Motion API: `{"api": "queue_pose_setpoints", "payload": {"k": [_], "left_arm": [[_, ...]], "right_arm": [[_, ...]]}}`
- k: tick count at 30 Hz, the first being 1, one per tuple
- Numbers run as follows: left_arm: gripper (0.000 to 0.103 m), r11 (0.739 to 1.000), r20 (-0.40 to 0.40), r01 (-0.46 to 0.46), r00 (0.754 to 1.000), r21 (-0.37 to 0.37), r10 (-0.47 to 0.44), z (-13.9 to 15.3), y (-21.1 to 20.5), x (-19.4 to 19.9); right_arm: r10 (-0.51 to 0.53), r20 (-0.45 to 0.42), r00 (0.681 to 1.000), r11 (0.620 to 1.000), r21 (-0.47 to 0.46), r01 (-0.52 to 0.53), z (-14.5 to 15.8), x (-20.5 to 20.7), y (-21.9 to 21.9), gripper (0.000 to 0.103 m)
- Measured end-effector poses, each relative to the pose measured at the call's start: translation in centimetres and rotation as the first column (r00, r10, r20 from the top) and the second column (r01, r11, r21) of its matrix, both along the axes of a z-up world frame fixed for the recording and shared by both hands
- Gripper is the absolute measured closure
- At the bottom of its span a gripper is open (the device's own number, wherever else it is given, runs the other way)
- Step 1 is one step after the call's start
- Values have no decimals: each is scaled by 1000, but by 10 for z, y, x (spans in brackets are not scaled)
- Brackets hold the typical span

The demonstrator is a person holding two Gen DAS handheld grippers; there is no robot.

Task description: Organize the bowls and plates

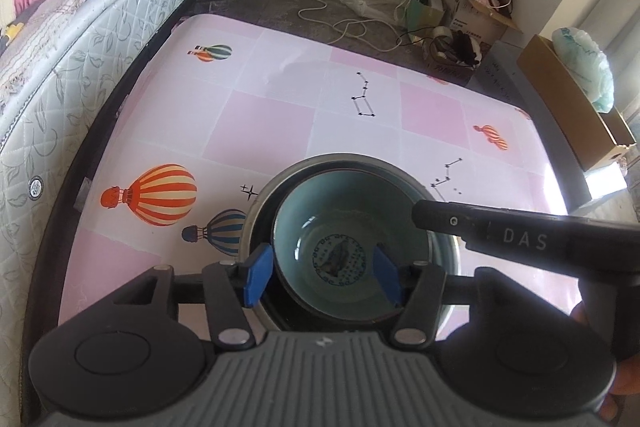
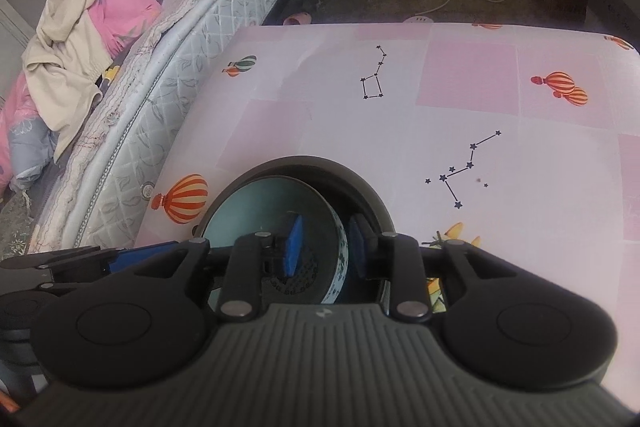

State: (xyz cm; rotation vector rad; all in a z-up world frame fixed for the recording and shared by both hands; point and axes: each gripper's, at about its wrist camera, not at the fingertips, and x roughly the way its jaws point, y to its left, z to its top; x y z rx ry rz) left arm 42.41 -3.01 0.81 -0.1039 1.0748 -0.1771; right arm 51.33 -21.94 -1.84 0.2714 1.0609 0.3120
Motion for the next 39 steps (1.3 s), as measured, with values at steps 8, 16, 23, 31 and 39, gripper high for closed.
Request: {"api": "queue_pose_setpoints", "payload": {"k": [8,16,23,31,39], "left_arm": [[32,999,100,30,994,33,-33,22,-4,-45],[27,996,149,40,988,84,-52,35,7,-93],[23,996,176,-2,984,84,-13,42,41,-148],[18,994,204,-94,976,53,82,45,92,-221],[15,983,210,-185,961,15,178,30,135,-293]], "right_arm": [[-24,35,999,998,66,22,33,-38,-34,68],[-31,107,994,984,175,12,87,-104,-73,56],[-18,166,986,979,201,-16,117,-186,-92,43],[-35,222,974,987,164,-2,125,-275,-87,23],[-32,281,959,999,3,32,124,-342,-57,10]]}}
